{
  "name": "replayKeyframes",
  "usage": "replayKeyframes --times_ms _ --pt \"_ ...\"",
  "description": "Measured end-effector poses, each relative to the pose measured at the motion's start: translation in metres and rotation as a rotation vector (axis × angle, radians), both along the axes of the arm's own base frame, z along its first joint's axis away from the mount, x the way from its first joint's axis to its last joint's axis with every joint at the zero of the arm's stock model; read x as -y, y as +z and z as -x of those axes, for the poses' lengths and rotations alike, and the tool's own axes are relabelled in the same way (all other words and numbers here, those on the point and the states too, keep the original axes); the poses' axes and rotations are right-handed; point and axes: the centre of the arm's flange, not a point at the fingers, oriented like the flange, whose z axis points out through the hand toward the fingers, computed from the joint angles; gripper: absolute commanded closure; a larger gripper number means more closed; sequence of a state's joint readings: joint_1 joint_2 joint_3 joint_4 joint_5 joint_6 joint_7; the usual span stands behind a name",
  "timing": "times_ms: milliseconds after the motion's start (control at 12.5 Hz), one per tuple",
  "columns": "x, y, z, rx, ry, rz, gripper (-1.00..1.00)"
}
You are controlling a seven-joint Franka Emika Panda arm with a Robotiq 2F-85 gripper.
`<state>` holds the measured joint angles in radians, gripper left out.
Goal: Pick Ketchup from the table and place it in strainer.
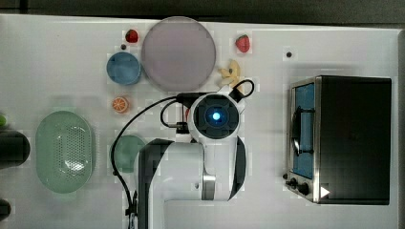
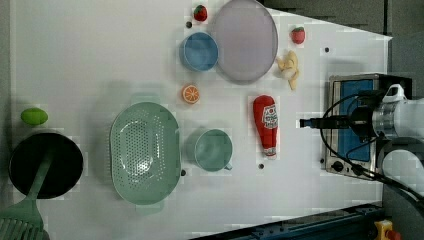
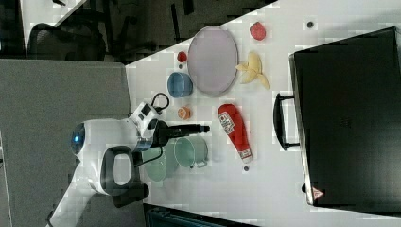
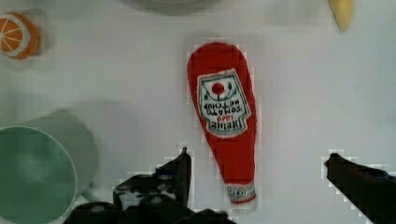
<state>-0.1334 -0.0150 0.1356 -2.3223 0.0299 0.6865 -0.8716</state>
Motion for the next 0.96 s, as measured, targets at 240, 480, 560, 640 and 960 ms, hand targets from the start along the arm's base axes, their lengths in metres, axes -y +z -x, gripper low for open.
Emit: replayKeyframes --times_ms 240,480,560,640,960 --pt "0.002 -0.017 -0.008 0.036 0.064 0.023 -1.00" --pt "-0.001 -0.064 -0.019 0.042 0.130 0.039 -1.00" --pt "-0.002 -0.086 -0.018 0.014 0.131 0.029 -1.00" --pt "-0.003 -0.109 -0.013 -0.025 0.134 0.021 -1.00" --pt "-0.006 -0.180 0.015 -0.113 0.139 -0.006 -1.00"
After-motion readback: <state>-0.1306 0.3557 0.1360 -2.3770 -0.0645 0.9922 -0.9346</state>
